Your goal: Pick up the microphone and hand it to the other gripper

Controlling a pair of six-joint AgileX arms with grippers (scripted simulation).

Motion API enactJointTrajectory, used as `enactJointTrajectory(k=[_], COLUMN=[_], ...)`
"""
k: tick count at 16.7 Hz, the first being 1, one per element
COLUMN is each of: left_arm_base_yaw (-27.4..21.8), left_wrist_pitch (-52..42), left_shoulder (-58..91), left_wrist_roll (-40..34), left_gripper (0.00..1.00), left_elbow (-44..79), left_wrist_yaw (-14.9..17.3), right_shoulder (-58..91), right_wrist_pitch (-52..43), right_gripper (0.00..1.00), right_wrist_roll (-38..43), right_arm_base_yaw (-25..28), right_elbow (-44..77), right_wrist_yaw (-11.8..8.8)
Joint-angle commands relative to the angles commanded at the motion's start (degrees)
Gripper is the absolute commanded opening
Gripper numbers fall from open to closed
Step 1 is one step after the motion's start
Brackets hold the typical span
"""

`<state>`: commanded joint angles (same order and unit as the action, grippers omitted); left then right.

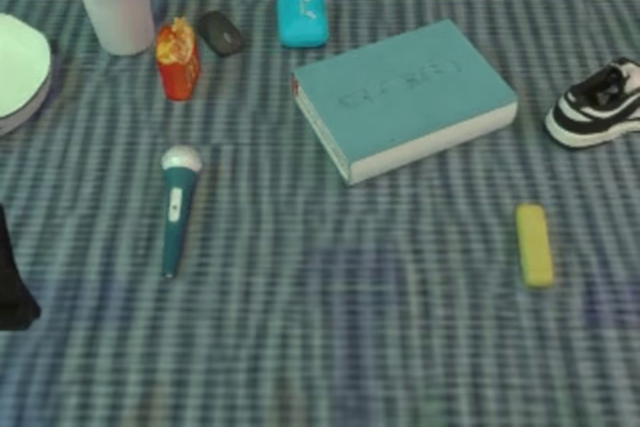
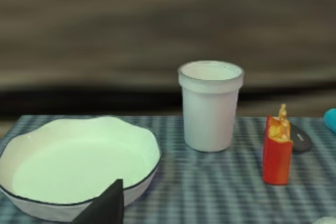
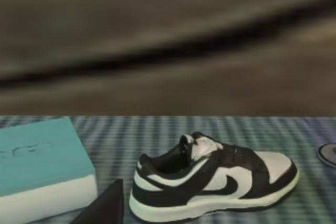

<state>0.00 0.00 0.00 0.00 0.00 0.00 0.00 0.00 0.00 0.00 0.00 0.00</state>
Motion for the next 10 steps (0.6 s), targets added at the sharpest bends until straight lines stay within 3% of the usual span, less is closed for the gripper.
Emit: enactJointTrajectory(k=[5,10], left_arm_base_yaw=[-1.2,-5.02], left_wrist_pitch=[-2.11,-11.43], left_shoulder=[3.6,21.49], left_wrist_roll=[-0.73,-3.9], left_gripper=[1.0,1.0], left_elbow=[3.27,16.88], left_wrist_yaw=[0.31,0.33], right_shoulder=[0.0,0.0], right_wrist_pitch=[0.0,0.0], right_gripper=[1.0,1.0], right_wrist_roll=[0.0,0.0], right_arm_base_yaw=[0.0,0.0], right_elbow=[0.0,0.0], right_wrist_yaw=[0.0,0.0])
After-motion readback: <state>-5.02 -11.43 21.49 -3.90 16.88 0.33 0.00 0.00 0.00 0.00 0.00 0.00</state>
